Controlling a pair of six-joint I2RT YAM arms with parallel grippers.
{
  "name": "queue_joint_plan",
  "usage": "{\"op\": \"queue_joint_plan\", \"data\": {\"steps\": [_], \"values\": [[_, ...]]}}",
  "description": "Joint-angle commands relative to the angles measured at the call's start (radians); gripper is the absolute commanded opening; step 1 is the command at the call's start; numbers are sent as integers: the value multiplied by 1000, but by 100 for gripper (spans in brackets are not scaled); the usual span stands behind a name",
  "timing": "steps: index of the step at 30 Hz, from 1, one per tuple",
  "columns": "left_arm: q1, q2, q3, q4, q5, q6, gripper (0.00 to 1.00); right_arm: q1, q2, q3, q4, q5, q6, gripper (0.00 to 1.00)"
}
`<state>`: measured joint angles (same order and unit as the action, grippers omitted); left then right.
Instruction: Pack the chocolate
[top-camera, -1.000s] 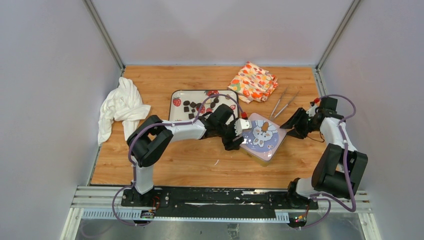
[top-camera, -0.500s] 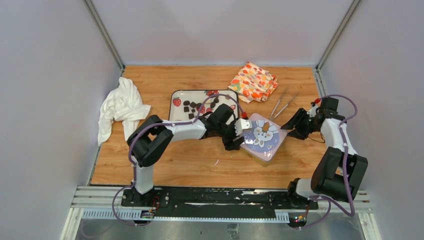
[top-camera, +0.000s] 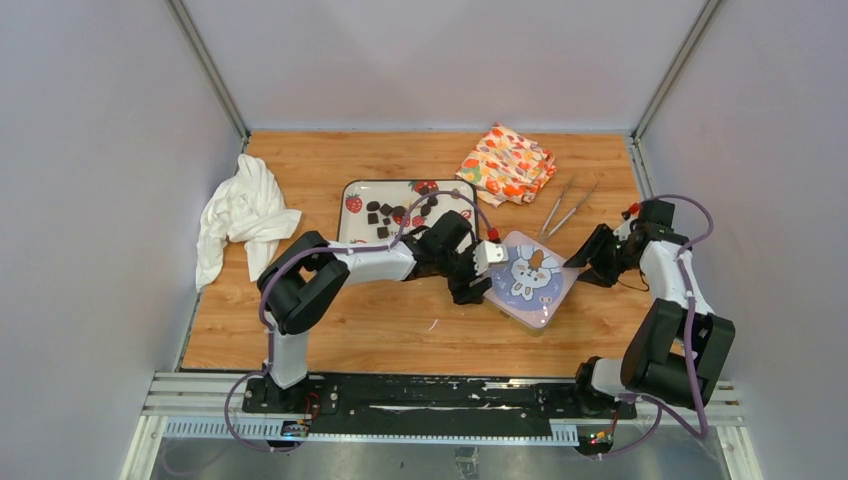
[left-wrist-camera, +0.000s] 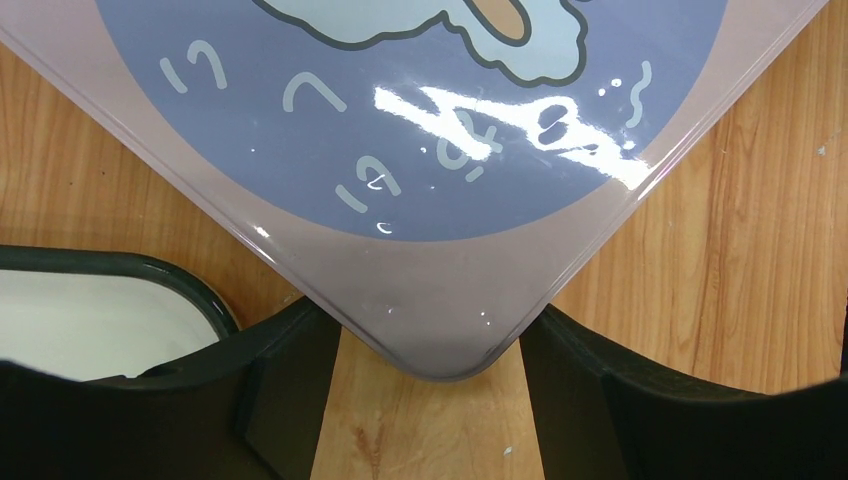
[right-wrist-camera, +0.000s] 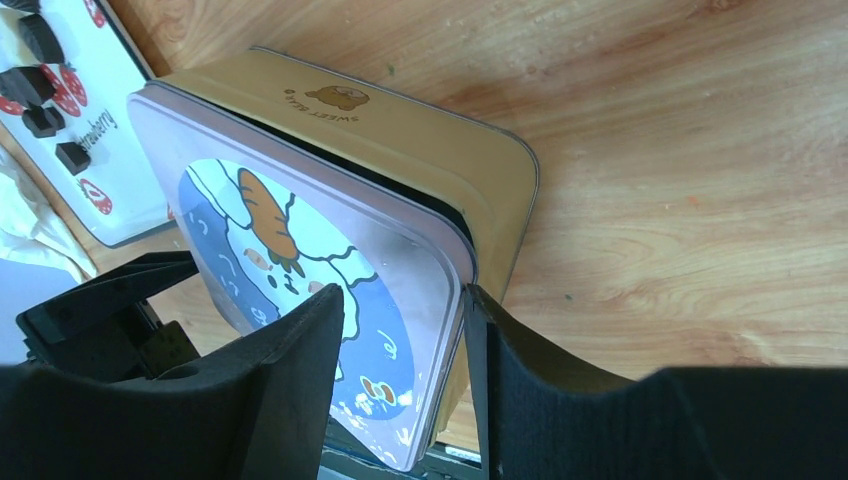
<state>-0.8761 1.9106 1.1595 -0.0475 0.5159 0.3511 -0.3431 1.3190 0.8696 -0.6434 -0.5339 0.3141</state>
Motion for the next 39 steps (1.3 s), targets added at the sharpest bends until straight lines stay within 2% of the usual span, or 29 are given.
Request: {"op": "queue_joint_plan", "data": {"steps": [1, 13, 18, 25, 35, 39], "values": [[-22, 23, 29, 41, 29, 3, 69, -8, -21, -32, -41, 41, -16, 52], [-27, 19, 38, 40, -4, -2, 74, -11, -34, -19, -51, 75, -13, 53], [-27, 16, 42, 34, -8, 0, 76, -11, -46, -19, -72, 121, -39, 56], [-27, 16, 39, 32, -10, 1, 76, -11, -17, -30, -68, 96, -71, 57], [-29, 18, 37, 36, -5, -7, 76, -10, 17, -29, -26, 114, -55, 49], [-30, 21, 39, 38, -4, -8, 75, -10, 20, -36, -2, 128, -41, 42]]}}
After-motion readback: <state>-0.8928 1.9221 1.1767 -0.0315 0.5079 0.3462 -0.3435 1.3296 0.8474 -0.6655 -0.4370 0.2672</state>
